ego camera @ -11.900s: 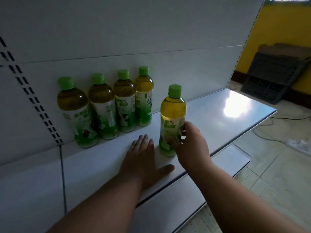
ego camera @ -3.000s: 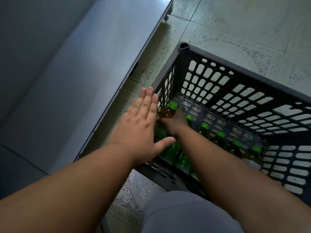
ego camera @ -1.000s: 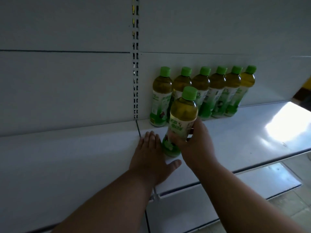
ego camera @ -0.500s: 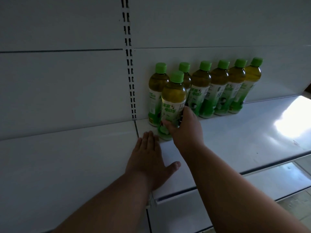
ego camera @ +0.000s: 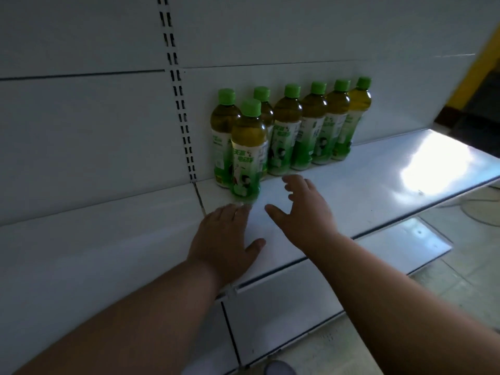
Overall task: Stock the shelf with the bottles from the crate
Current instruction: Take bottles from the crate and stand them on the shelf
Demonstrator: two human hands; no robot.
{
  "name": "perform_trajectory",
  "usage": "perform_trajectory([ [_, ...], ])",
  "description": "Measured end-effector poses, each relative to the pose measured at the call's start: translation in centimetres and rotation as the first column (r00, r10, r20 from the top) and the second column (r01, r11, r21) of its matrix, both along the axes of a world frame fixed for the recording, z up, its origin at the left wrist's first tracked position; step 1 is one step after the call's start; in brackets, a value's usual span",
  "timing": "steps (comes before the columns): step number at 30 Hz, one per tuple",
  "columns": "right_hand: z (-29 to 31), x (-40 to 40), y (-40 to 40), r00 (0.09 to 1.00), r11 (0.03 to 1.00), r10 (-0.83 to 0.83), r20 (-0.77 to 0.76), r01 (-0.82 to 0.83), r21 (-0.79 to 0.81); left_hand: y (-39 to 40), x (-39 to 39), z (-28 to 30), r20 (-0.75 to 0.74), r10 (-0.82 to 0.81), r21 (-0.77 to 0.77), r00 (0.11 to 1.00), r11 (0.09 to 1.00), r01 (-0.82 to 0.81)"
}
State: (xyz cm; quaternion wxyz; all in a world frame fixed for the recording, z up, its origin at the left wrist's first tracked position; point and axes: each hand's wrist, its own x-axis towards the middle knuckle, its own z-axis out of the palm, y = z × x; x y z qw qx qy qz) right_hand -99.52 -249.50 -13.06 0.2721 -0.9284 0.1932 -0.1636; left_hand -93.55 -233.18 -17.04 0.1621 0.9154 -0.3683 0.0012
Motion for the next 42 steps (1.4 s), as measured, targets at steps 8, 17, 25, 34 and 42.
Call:
perform_trajectory([
  [8,3.2,-16.0,-1.2,0.906,0.969,-0.224,-0.358,0.167,-0.184,-2.8,-8.4,4.3,0.016,-0.403,0.019,0.915,0.915,0.402],
  [17,2.0,-32.4,-3.9,0.722,0.892,-0.449,-0.527,0.399,-0.213,-8.7,-23.7,2.6,-0.041,-0.608,0.048,0.793,0.792,0.609],
  [25,-6.4,-39.4,-10.8,0.646,0.863,-0.409,-0.645,0.504,-0.043,-17.0,-30.4,-6.0,-0.171,-0.664,0.167,0.728,0.709,0.686],
  [34,-14.3,-40.3,-18.7,0.567,0.824,-0.233,-0.790,0.546,0.149,-23.0,-30.3,-15.1,-0.244,-0.690,0.425,0.682,0.556,0.715],
  [42,-26.5,-41.4,-17.8,0.476,0.507,-0.356,-0.804,0.821,0.262,-24.1,-29.7,-17.2,-0.211,-0.705,0.481,0.677,0.529,0.700],
])
